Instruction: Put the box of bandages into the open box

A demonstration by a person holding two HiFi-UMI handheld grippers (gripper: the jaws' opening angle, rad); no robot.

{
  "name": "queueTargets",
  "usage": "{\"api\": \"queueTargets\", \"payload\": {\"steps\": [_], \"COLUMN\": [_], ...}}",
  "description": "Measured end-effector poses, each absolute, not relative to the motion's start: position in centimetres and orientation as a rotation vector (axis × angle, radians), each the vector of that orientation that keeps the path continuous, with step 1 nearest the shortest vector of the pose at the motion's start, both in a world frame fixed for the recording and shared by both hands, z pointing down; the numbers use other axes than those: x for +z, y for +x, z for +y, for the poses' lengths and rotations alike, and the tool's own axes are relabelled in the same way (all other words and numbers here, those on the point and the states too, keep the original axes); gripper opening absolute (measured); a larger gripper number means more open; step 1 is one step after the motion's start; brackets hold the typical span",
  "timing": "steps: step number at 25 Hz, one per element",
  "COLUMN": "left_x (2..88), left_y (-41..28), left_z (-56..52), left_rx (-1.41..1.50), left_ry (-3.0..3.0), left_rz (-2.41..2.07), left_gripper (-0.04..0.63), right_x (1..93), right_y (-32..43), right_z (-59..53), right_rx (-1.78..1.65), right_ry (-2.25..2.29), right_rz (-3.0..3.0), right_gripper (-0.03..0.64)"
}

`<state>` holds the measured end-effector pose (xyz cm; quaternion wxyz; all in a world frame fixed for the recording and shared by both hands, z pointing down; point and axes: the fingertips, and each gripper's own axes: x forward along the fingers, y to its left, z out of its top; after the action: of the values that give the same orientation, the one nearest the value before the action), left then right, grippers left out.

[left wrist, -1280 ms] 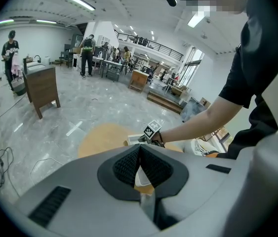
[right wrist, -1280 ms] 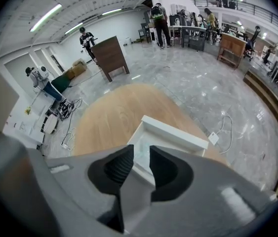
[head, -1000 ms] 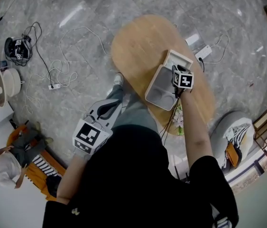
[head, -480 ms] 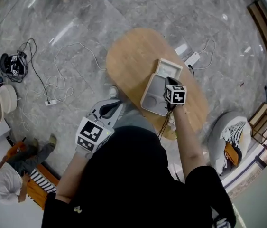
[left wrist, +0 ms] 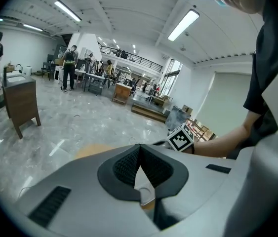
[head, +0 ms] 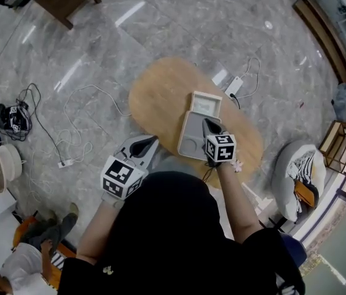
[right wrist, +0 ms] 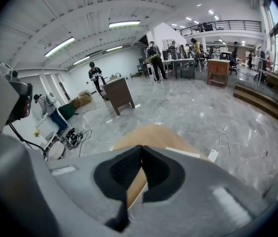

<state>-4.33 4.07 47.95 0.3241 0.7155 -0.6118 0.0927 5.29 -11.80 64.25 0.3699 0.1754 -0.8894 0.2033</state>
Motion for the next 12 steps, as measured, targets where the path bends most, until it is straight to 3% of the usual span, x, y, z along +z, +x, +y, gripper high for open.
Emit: {"api": "queueTargets", "payload": {"steps": [12], "left_x": [45.8], "left_y": [-5.6], "left_z": [0.8], "left_rx": [0.256], "left_ry": [2.039], "left_rz": [-1.533], "left_gripper": [0.011], "right_x": [52.4], "right_y": [6.0], "right_z": [-10.8], "right_rx": [0.539], "right_ry": [0.624], "right_rz": [-2.475], "right_gripper": [-0.002]}}
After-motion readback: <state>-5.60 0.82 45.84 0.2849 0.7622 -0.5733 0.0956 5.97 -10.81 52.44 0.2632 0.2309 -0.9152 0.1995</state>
